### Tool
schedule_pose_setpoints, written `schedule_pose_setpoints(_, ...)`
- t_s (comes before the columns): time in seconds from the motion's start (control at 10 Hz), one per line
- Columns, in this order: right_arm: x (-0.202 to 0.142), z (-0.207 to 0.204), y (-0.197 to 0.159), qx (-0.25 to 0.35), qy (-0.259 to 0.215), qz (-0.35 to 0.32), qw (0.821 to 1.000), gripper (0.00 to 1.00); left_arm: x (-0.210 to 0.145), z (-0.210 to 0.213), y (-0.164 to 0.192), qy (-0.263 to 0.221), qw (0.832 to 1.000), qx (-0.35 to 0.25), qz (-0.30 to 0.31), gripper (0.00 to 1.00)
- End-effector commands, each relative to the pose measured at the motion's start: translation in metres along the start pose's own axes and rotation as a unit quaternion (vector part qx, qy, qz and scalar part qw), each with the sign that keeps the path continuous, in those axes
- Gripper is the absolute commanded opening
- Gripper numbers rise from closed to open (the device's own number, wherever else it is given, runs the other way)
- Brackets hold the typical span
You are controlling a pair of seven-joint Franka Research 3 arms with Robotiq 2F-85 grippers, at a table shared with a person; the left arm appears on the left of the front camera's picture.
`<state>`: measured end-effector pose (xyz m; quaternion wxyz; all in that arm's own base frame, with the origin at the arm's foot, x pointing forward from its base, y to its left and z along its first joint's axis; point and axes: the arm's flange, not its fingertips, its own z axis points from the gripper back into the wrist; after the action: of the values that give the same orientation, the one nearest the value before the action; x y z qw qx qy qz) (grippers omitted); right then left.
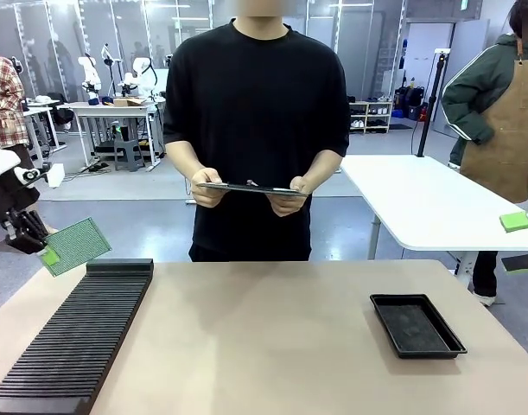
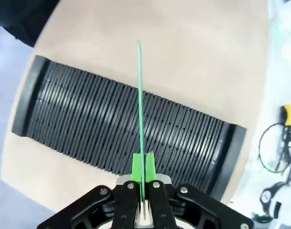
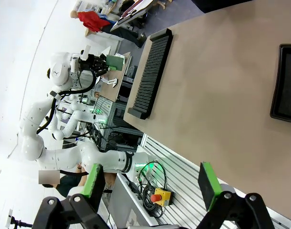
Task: Inspect the PCB.
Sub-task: Pick up the Blank PCB and present it to the human.
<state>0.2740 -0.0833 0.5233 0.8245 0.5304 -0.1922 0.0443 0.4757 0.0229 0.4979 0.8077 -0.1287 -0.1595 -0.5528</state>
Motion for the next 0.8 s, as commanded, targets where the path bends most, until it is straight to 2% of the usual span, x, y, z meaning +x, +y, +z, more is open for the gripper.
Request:
schedule_pose_setpoints(0.0, 0.001, 0.0, 0.0, 0.007, -0.002, 0.01, 1.0, 1.0, 0.006, 0.003, -0.002, 0.012, 1.0, 0.009, -0.014, 0.0)
schedule_pose_setpoints(0.4, 0.001, 0.0, 0.0, 0.007, -0.002, 0.01, 1.0, 1.0, 0.006, 0.003, -0.002, 0.012, 1.0, 0.009, -0.014, 0.0)
schedule_pose_setpoints(0.5, 0.001, 0.0, 0.0, 0.007, -0.002, 0.01, 1.0, 1.0, 0.004, 0.001, -0.001, 0.006, 1.0, 0.002, -0.008, 0.03)
schedule_pose_setpoints(0.6, 0.001, 0.0, 0.0, 0.007, -0.002, 0.01, 1.0, 1.0, 0.02, 0.0, 0.012, -0.073, 0.995, -0.065, 0.017, 0.03)
schedule_pose_setpoints(0.7, 0.001, 0.0, 0.0, 0.007, -0.002, 0.01, 1.0, 1.0, 0.029, -0.012, 0.024, -0.09, 0.987, -0.119, 0.059, 0.03)
